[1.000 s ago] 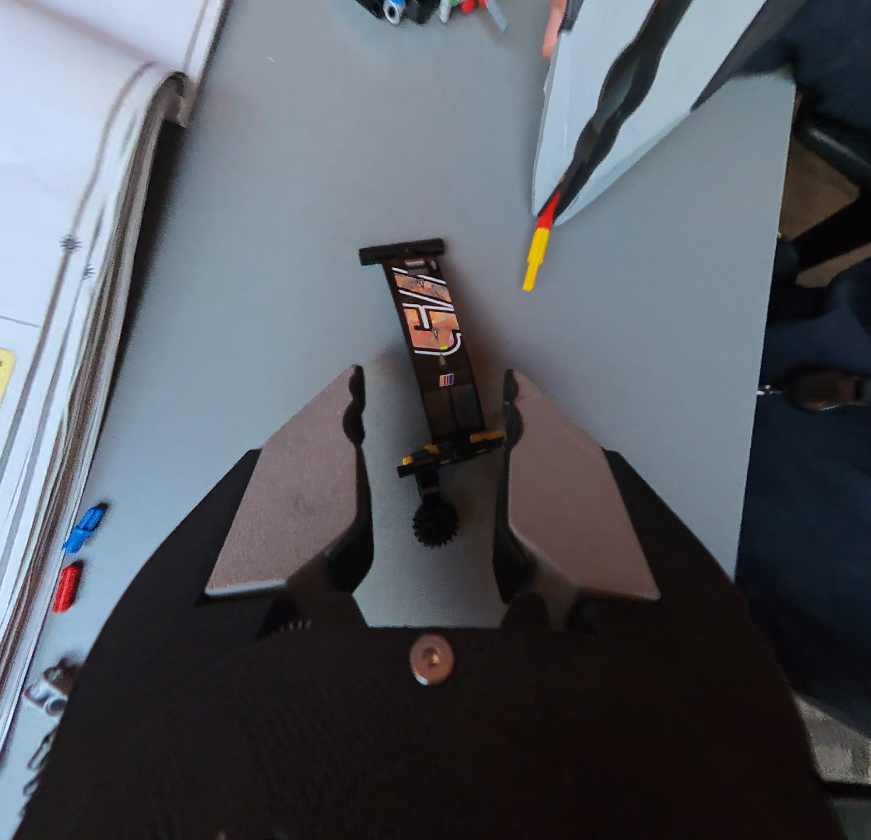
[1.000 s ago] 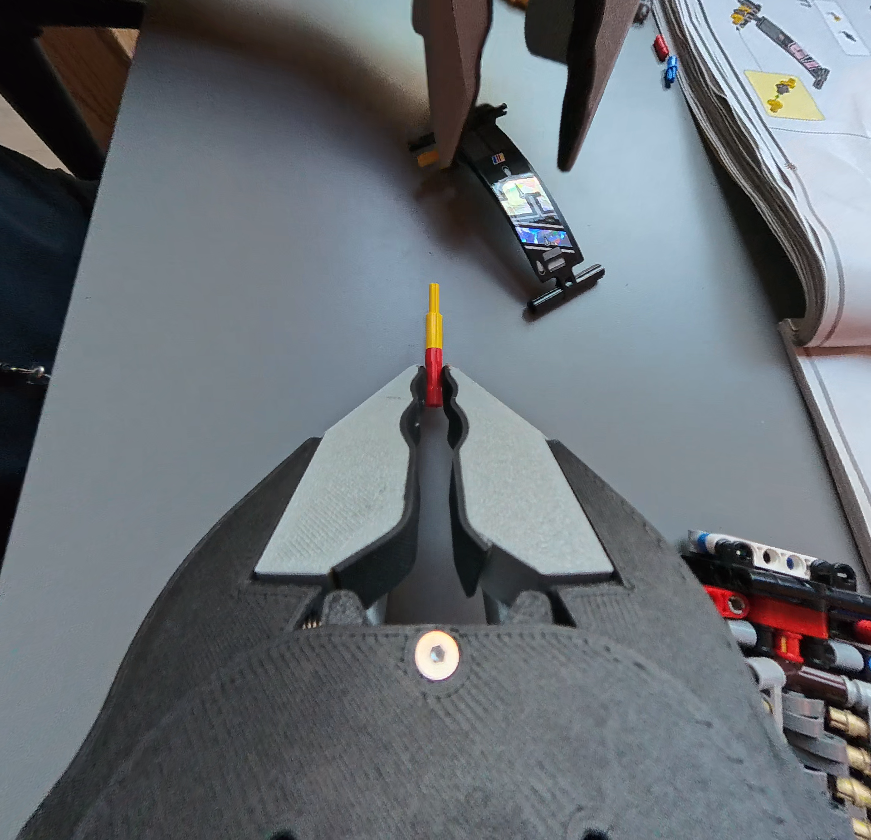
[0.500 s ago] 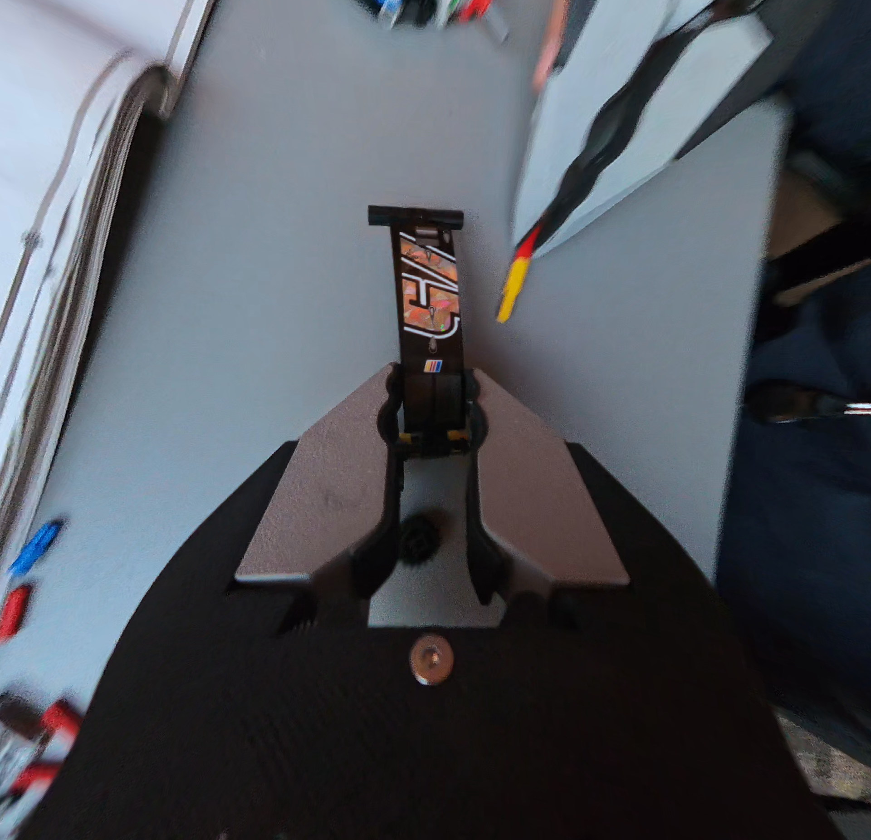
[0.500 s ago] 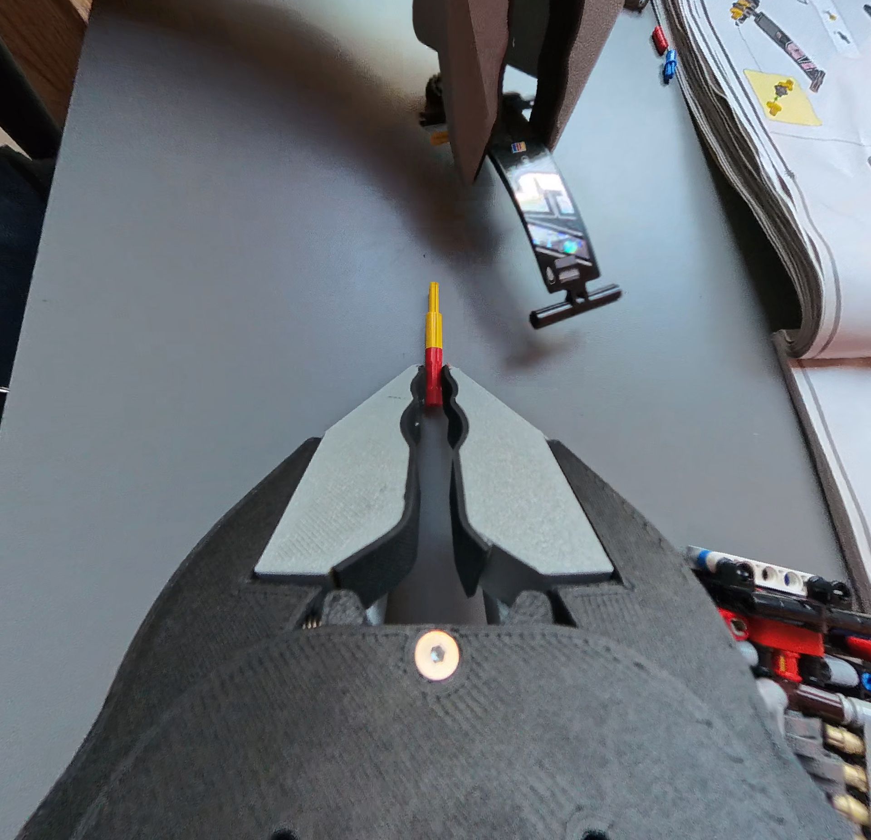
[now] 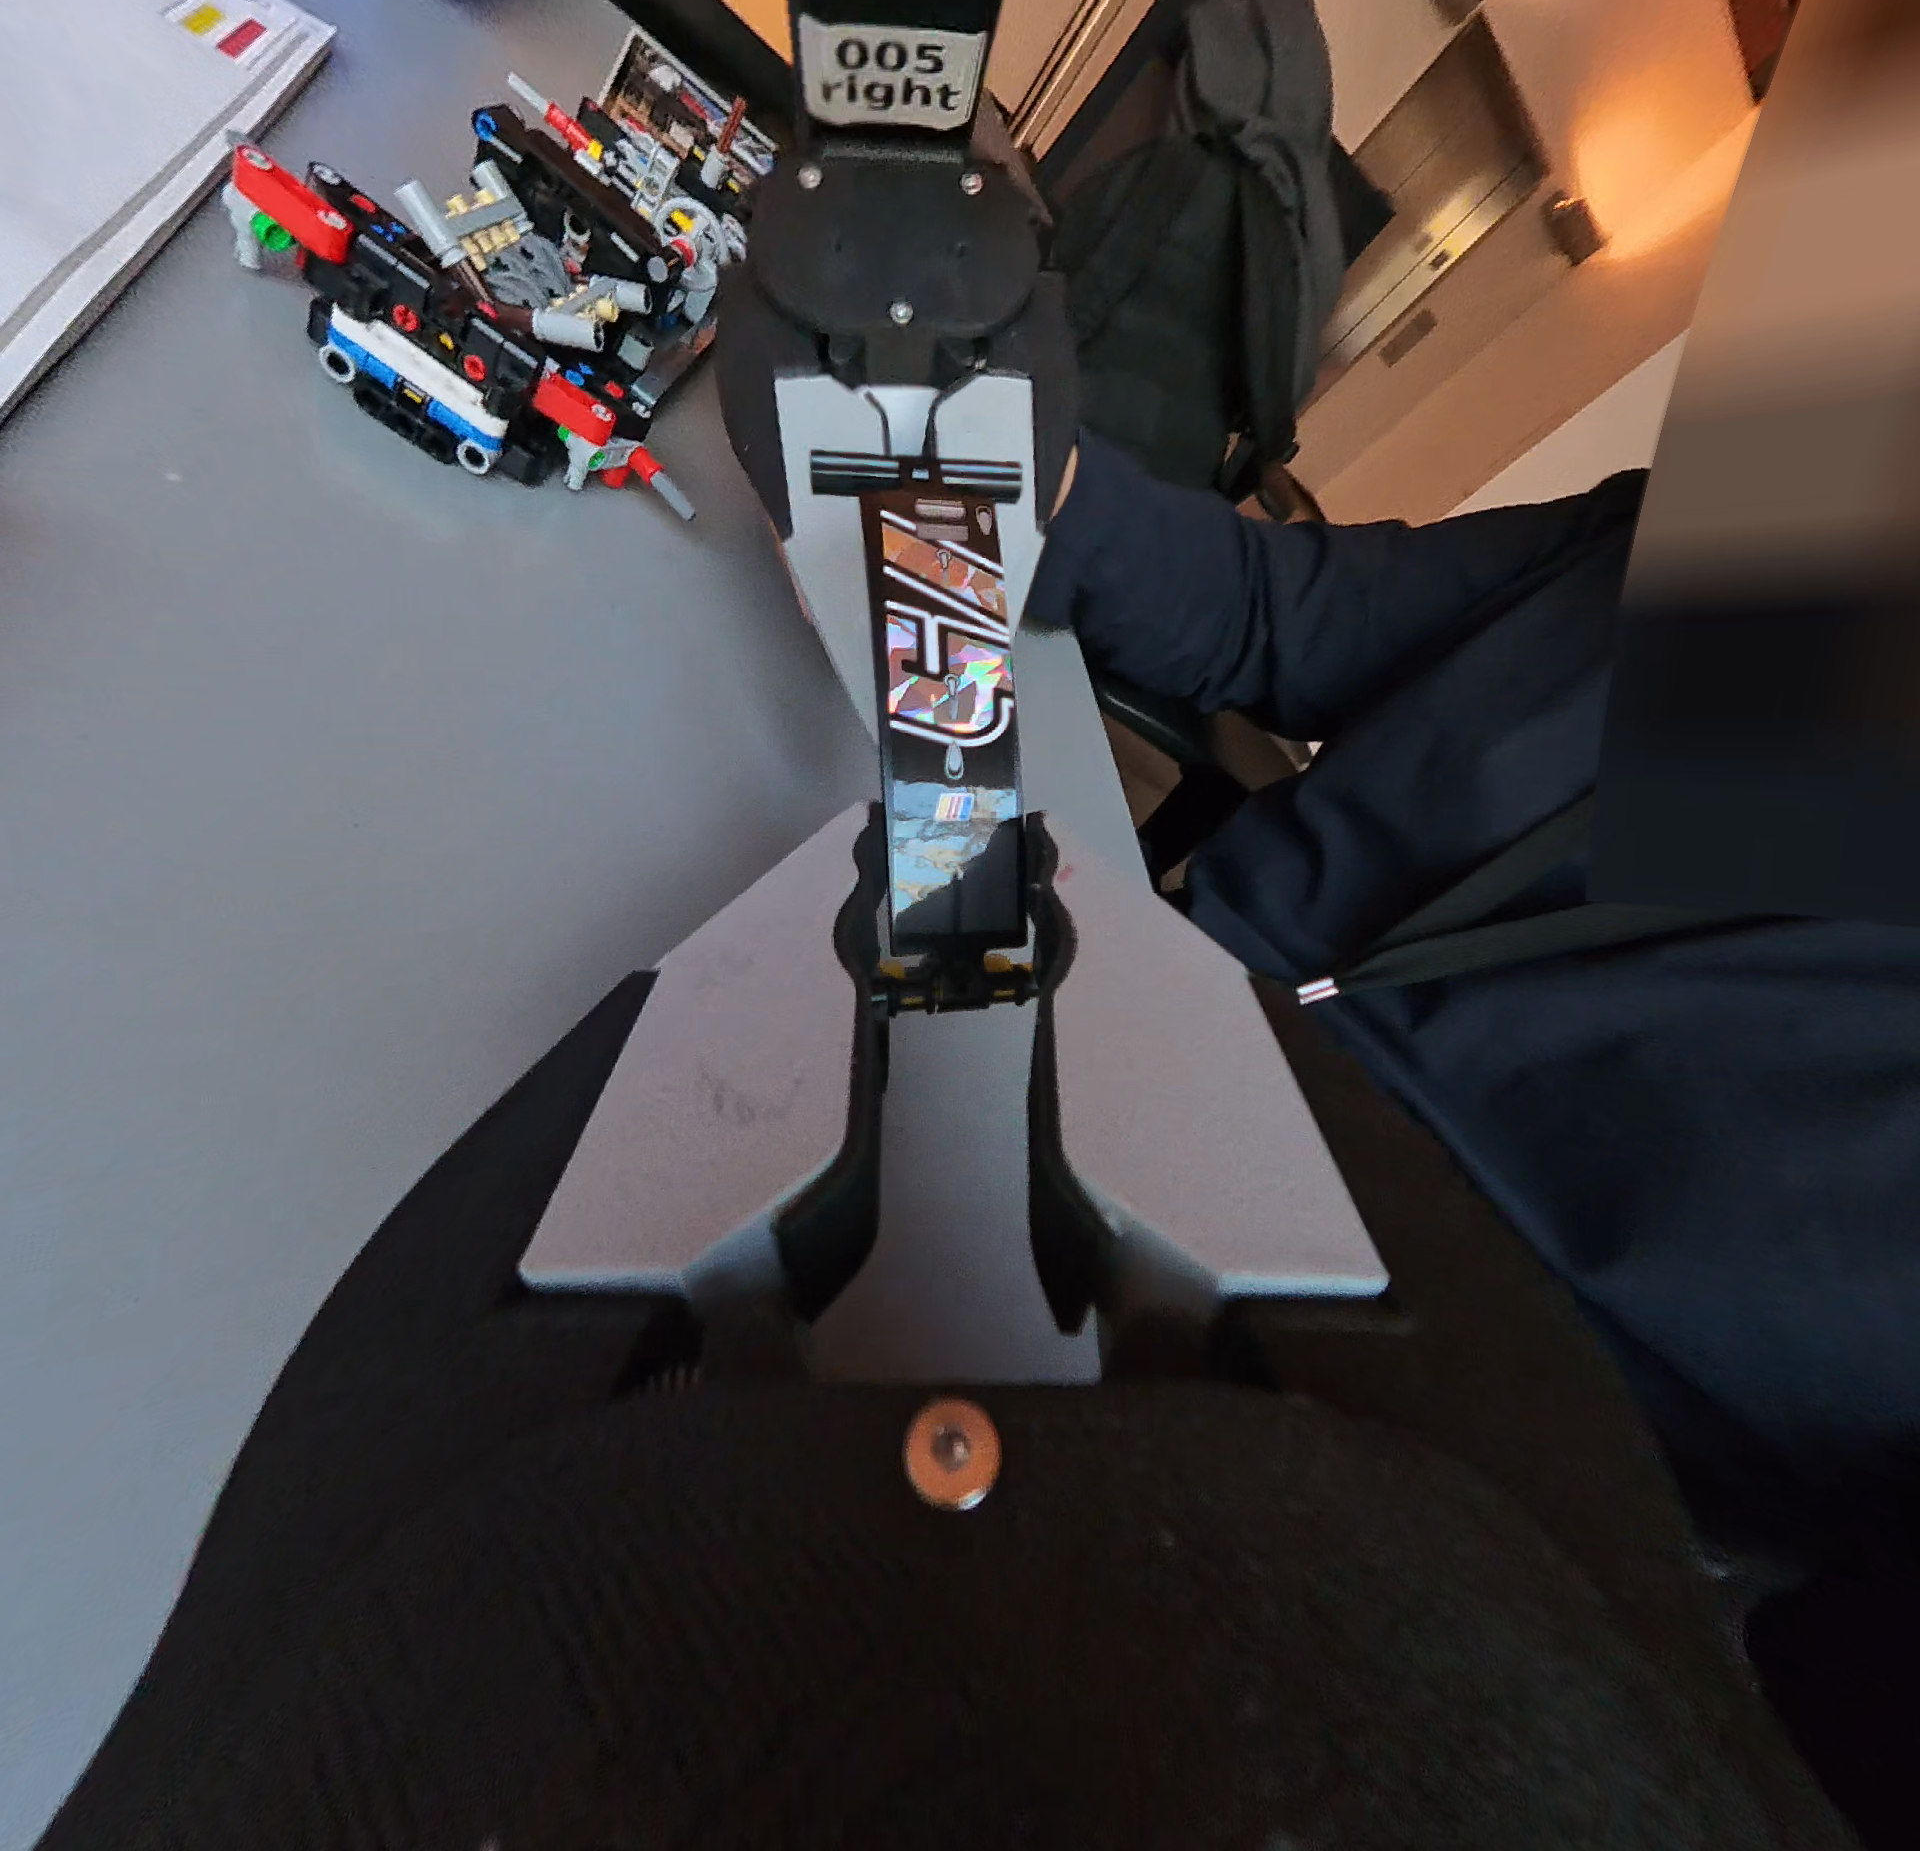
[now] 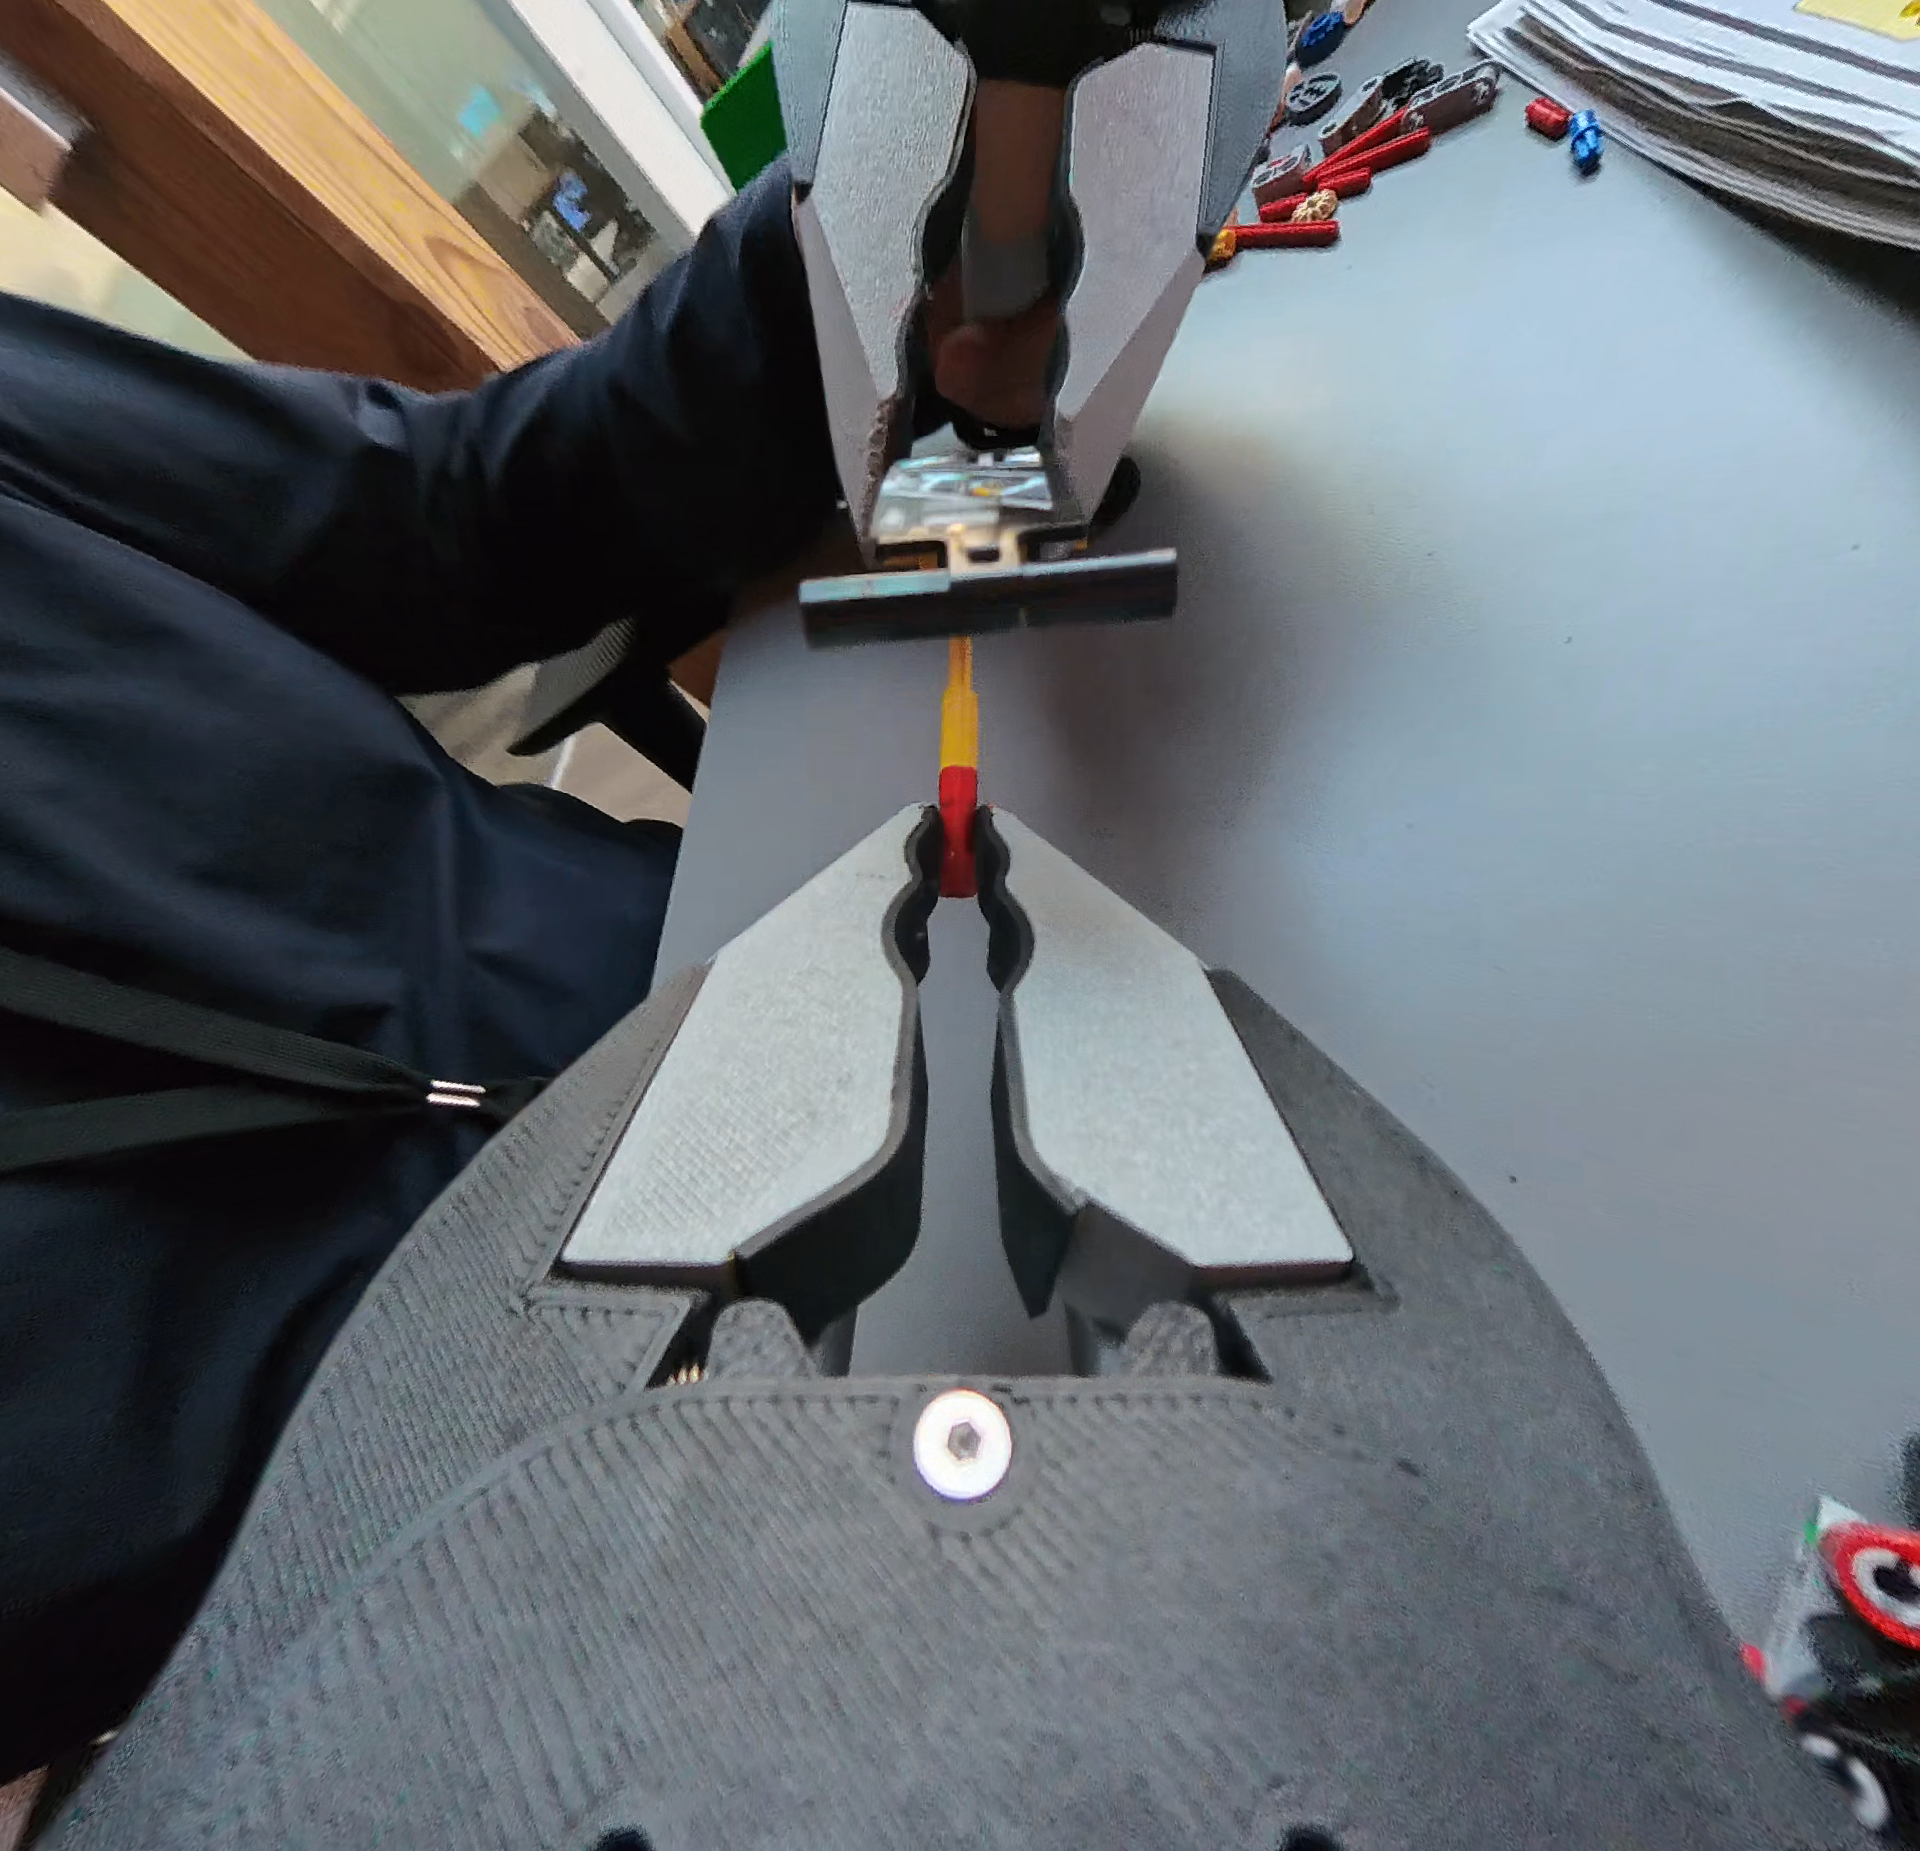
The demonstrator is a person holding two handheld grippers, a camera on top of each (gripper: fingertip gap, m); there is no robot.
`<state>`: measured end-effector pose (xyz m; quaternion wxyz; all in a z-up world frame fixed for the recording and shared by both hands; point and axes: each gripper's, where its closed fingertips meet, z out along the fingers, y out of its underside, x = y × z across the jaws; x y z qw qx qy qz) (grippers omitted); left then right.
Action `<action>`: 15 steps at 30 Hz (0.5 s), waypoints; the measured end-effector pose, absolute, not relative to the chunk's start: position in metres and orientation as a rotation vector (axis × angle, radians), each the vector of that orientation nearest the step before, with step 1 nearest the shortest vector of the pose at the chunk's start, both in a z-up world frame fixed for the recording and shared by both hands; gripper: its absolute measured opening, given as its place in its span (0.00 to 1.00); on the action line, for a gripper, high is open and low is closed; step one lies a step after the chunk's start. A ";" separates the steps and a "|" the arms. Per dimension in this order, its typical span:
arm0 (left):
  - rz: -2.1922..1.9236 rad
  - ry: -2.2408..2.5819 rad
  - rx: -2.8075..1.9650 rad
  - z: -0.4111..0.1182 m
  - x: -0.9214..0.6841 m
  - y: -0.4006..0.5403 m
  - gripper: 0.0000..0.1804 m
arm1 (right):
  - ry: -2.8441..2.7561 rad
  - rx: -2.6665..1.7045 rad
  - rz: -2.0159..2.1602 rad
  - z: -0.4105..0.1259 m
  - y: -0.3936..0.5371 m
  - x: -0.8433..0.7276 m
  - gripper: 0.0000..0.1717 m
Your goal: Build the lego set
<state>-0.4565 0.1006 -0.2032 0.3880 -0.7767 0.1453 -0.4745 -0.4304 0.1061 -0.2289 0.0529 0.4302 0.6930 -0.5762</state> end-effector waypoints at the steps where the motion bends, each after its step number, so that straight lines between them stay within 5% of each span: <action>1: -1.211 0.371 -1.969 -0.203 -0.454 0.103 0.13 | 2.075 1.302 -1.763 -0.227 0.105 -0.430 0.02; 15: -1.059 0.415 -2.052 -0.211 -0.440 0.124 0.13 | 2.005 1.391 -1.627 -0.244 0.105 -0.432 0.02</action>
